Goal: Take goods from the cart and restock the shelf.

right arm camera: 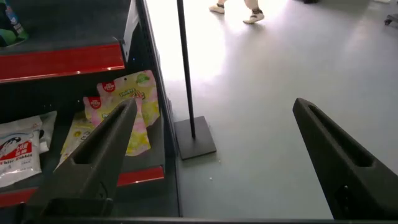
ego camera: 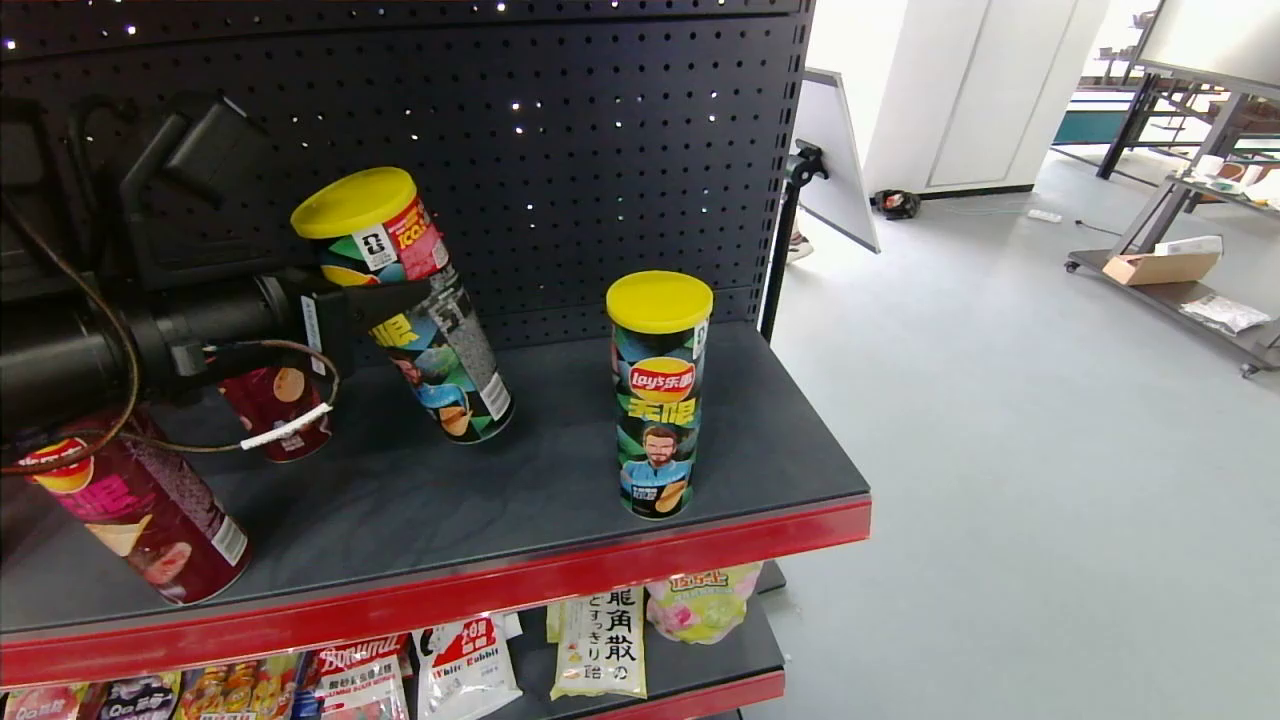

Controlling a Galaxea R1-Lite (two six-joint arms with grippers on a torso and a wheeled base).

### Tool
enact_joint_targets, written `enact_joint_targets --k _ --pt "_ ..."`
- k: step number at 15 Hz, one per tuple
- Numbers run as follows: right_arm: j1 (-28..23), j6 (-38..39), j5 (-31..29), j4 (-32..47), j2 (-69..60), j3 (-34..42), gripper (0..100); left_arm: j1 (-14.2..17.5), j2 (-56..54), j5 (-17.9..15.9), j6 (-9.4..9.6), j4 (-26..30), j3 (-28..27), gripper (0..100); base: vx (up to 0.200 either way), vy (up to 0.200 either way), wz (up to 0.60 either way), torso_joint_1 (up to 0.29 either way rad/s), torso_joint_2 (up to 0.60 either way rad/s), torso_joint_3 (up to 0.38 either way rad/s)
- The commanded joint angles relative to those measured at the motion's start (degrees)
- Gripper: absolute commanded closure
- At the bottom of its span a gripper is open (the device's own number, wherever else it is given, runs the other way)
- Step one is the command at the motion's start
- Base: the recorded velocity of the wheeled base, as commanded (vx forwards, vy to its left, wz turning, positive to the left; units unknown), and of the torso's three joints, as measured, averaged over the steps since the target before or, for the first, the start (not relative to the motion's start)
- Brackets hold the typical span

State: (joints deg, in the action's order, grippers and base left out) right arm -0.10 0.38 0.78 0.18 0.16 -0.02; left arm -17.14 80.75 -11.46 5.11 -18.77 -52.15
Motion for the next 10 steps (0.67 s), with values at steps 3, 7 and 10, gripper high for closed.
enact_joint_targets --k 3,7,10 --pt "0.0 0.0 0.0 0.0 -0.2 0.0 0 -1.6 3.1 0.0 -0.01 0.0 -1.5 100 0.0 0.0 0.0 0.0 0.0 0.0" --pt "0.0 0.0 0.0 -0.1 -0.2 0.0 0 -4.3 12.1 0.7 0.08 0.3 -9.8 100 0.0 0.0 0.0 0.0 0.0 0.0" --pt "0.0 0.0 0.0 -0.1 -0.2 -0.1 0 -4.0 16.8 0.7 0.17 0.2 -13.8 100 0.0 0.0 0.0 0.0 0.0 0.0"
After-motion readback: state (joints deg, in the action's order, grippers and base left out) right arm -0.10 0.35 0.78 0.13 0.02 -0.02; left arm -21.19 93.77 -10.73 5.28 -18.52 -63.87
